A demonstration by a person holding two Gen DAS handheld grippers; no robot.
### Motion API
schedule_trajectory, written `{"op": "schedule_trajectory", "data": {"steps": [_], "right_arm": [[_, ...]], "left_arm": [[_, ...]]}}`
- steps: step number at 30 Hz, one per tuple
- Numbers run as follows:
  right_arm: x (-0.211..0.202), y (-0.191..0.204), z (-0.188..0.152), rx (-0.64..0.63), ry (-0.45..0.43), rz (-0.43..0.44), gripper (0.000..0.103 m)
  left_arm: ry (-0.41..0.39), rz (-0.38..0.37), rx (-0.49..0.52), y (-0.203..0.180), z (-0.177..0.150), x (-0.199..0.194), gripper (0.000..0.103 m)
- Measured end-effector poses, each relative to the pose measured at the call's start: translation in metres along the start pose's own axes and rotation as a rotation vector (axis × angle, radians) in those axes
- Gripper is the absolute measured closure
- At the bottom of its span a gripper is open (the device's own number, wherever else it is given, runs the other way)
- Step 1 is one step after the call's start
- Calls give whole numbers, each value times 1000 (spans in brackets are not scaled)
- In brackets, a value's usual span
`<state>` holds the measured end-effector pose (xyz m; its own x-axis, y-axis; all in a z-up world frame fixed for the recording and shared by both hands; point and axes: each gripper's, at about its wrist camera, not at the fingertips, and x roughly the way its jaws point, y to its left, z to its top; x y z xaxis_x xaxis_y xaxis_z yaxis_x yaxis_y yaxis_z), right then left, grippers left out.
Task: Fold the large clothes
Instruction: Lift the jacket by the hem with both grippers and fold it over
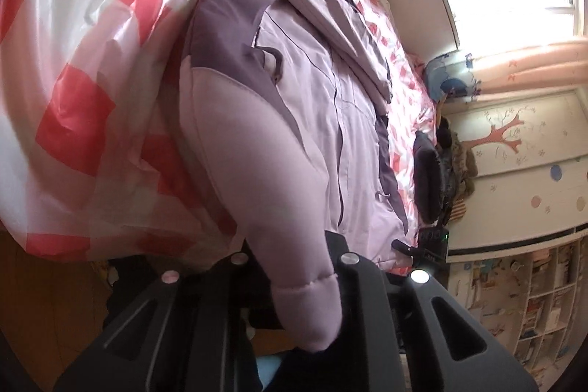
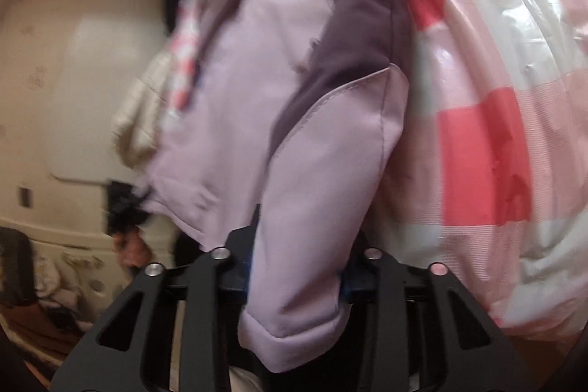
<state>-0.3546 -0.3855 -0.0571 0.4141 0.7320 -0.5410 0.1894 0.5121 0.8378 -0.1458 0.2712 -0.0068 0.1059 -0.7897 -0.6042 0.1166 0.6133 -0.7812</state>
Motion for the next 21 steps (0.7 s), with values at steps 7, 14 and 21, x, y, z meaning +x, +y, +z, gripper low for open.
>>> {"op": "schedule_trajectory", "data": {"steps": [7,14,21], "right_arm": [[-41,61,-4,-89,-229,297,79],[-108,110,-55,-229,-211,280,79],[-113,-1,-113,-27,-39,-48,65]], "left_arm": [[-91,-112,27,-35,-9,-41,90],[-127,-177,138,-62,-65,-112,90],[148,177,148,38,-127,-103,62]]}}
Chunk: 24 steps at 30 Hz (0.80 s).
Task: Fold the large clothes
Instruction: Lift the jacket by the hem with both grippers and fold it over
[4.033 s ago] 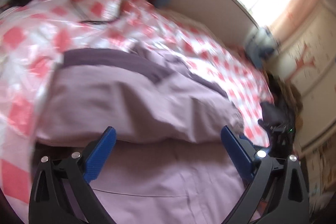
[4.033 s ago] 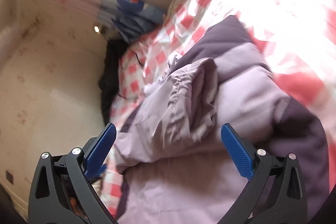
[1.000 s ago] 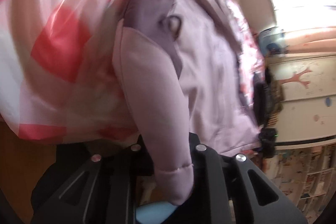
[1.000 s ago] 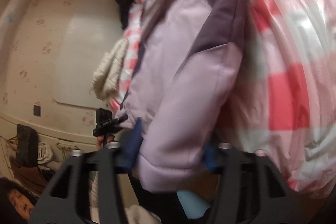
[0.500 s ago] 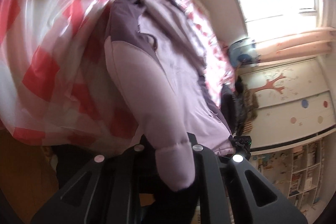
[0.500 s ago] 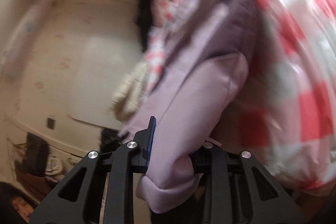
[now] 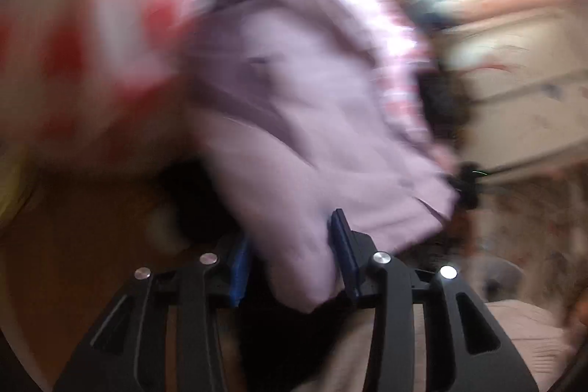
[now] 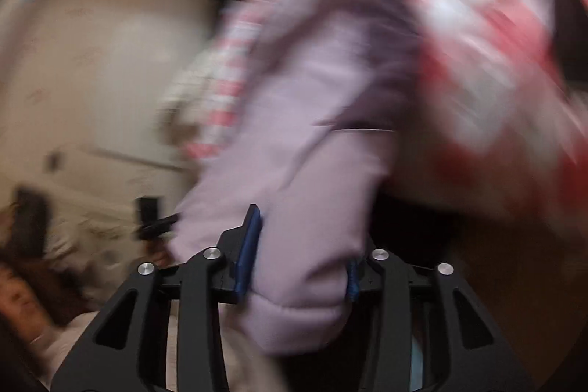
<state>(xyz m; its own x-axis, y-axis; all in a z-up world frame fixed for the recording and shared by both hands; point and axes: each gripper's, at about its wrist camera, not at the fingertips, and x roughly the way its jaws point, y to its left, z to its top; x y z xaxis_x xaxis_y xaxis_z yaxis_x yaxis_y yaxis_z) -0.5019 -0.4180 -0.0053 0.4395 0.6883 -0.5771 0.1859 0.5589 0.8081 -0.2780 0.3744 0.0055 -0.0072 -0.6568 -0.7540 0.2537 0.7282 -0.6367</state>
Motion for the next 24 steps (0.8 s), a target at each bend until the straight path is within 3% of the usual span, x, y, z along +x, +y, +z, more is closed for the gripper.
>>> {"op": "schedule_trajectory", "data": {"steps": [2,4,6,7,8,10,14,17,19,20,22,24], "right_arm": [[-11,-19,4,48,-77,-132,59],[-19,-2,27,-3,-160,-198,47],[-14,35,61,-121,-243,-241,21],[-3,59,82,-198,-286,-262,11],[13,84,106,-275,-322,-276,10],[50,120,147,-384,-365,-299,9],[136,158,246,-494,-450,-425,8],[187,131,302,-407,-419,-497,8],[219,92,332,-304,-342,-583,8],[234,69,343,-264,-289,-573,8],[243,57,342,-322,-286,-599,7],[243,66,346,-336,-257,-623,7]], "left_arm": [[-48,153,-182,57,-7,-18,62],[-166,229,-256,72,1,-46,61],[-287,252,-148,42,27,-65,45],[-345,264,-56,14,47,-65,31],[-383,267,5,-6,64,-60,23],[-413,244,159,-63,115,-24,23],[-446,200,325,-138,205,57,22],[-505,193,298,-151,278,125,22],[-478,214,236,-142,310,163,22],[-422,231,181,-127,325,187,22],[-363,226,131,-105,336,221,22],[-372,278,178,-110,331,229,22]]}}
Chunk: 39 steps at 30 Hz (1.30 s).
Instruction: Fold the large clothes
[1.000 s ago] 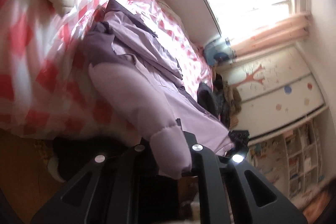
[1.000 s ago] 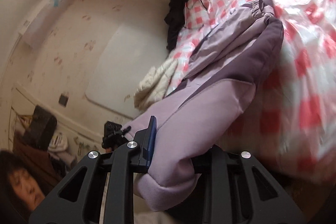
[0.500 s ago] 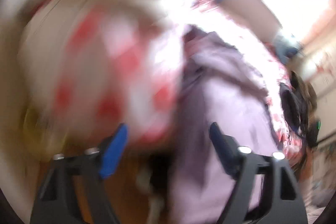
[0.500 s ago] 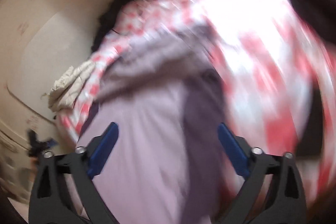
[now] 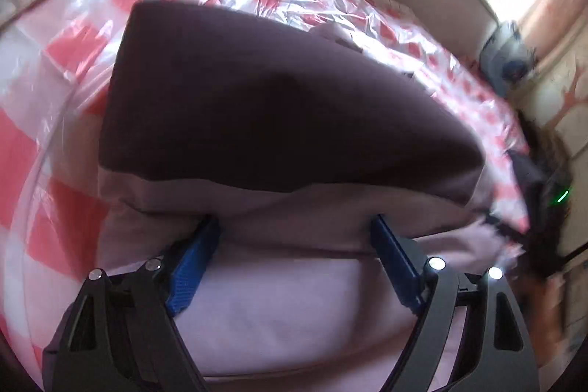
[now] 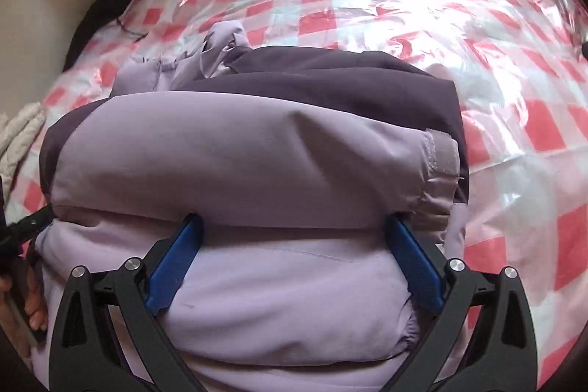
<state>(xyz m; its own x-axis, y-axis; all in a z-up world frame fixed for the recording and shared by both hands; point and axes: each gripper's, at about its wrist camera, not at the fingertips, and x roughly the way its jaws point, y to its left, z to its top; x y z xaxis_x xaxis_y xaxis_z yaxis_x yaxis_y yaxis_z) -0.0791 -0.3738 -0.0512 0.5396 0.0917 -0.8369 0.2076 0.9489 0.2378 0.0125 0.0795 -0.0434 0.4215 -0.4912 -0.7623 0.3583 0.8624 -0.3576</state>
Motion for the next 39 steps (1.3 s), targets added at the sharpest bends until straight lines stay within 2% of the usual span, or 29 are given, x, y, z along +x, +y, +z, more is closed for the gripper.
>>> {"op": "schedule_trajectory", "data": {"steps": [2,4,5,6,7,8,10,11,13,14,15,17,19,21,22,23,25,27,32,34,36,38,39], "right_arm": [[-21,2,5,5,-30,19,7],[-70,7,-9,-19,-185,94,7],[-80,10,-19,-38,-206,69,7],[-75,11,-26,-60,-168,30,7],[-52,11,-33,-90,-44,-10,7],[-25,6,-42,-119,85,-15,7],[-31,1,-48,-117,101,14,7],[-51,-7,-50,-62,98,95,7],[-91,-20,-61,-9,83,281,7],[-113,-29,-76,-9,78,308,7],[-129,-37,-91,-12,86,313,7],[-154,-61,-129,9,128,350,7],[-175,-98,-183,113,208,441,7],[-187,-126,-230,218,257,500,7],[-190,-139,-255,274,287,551,7],[-191,-148,-278,326,314,613,7],[-198,-154,-310,364,336,679,7],[-197,-154,-328,400,345,798,7],[-172,-141,-334,443,362,988,7],[-164,-134,-337,433,368,1011,7],[-156,-128,-339,426,379,1011,8],[-150,-122,-339,411,366,1011,29],[-148,-118,-339,413,354,1023,52]], "left_arm": [[5,-6,-1,-4,-1,-16,22],[-43,-68,-37,2,-8,-52,20],[-58,-56,-39,7,-11,-58,14],[-47,-12,-35,14,-19,-64,13],[-11,2,-38,23,-27,-67,13],[19,-32,-71,35,-37,-74,13],[42,-96,-174,53,-53,-103,13],[53,-125,-206,64,-65,-125,13],[61,-156,-181,78,-89,-166,12],[72,-150,-159,83,-101,-181,7],[95,-140,-139,95,-121,-199,7],[163,-173,-161,118,-154,-212,7],[287,-275,-239,139,-196,-213,7],[359,-387,-288,147,-229,-206,7],[395,-491,-305,146,-249,-203,7],[410,-572,-315,143,-260,-198,7],[418,-680,-330,138,-278,-194,7],[426,-738,-337,131,-288,-190,7],[388,-708,-358,125,-295,-197,7],[361,-678,-355,125,-297,-208,7],[351,-632,-348,125,-302,-215,12],[353,-571,-343,122,-302,-210,37],[345,-549,-345,121,-303,-210,44]]}}
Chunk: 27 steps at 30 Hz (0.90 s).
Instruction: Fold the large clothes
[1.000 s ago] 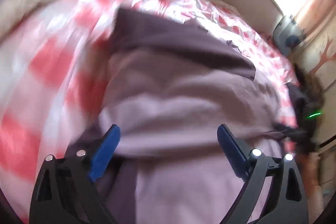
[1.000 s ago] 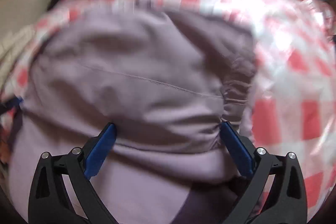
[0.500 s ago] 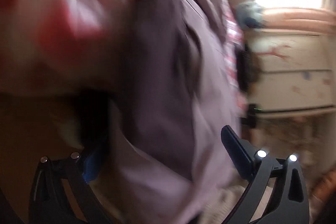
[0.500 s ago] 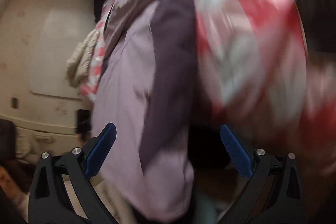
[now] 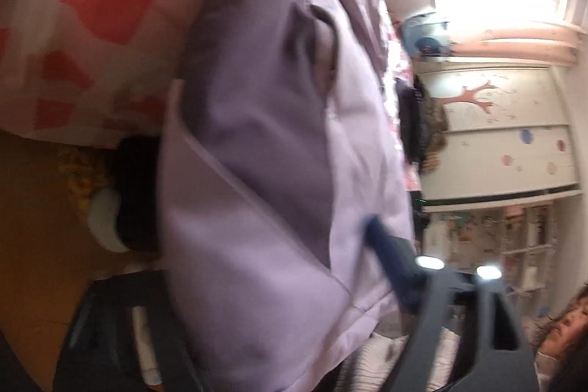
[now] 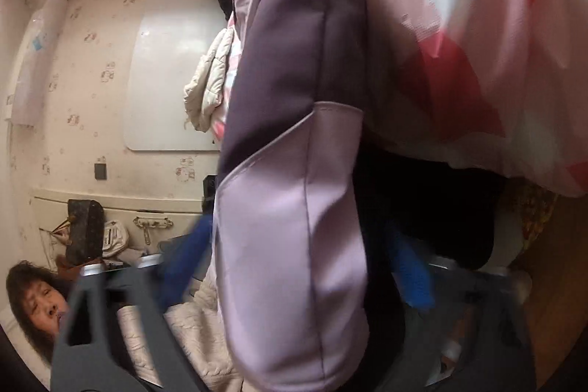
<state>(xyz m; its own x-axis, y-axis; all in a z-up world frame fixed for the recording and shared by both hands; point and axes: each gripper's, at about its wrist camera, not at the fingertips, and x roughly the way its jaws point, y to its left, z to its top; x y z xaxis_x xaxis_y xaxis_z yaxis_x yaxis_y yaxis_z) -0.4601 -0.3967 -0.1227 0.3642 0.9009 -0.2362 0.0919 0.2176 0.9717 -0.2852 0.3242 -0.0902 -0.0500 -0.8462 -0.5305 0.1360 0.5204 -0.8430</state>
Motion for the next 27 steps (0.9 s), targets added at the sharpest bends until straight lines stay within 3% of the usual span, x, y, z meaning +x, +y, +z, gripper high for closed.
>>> {"op": "schedule_trajectory", "data": {"steps": [1,2,3,5,8,12,15,19,21,23,24,26,27], "right_arm": [[3,3,0,-12,-9,5,65],[5,11,-1,-39,-23,-3,71],[5,17,-1,-55,-33,1,76],[5,38,-2,-105,-66,14,78],[-12,79,-5,-200,-133,65,79],[-15,126,-14,-304,-142,93,79],[-26,138,-31,-345,-123,110,79],[-26,89,-50,-226,-42,54,74],[-20,53,-61,-156,-1,21,71],[-20,23,-69,-92,2,39,70],[-19,14,-72,-83,-15,70,70],[-18,10,-77,-90,-45,112,70],[-18,14,-79,-105,-59,136,70]], "left_arm": [[-18,7,-3,-1,-4,-3,58],[-41,12,0,-3,-10,-7,71],[-63,19,-1,-5,-20,-14,75],[-112,26,9,-18,-25,-23,85],[-192,-22,50,-48,-20,-45,88],[-254,-81,151,-103,-13,-62,89],[-251,-92,219,-118,-24,-76,89],[-119,-51,200,-83,-34,-64,85],[-59,-28,145,-52,-39,-48,80],[-59,-54,80,-24,-47,-42,59],[-67,-60,54,-15,-50,-41,55],[-91,-65,15,-2,-55,-40,54],[-110,-62,22,-2,-56,-41,60]]}}
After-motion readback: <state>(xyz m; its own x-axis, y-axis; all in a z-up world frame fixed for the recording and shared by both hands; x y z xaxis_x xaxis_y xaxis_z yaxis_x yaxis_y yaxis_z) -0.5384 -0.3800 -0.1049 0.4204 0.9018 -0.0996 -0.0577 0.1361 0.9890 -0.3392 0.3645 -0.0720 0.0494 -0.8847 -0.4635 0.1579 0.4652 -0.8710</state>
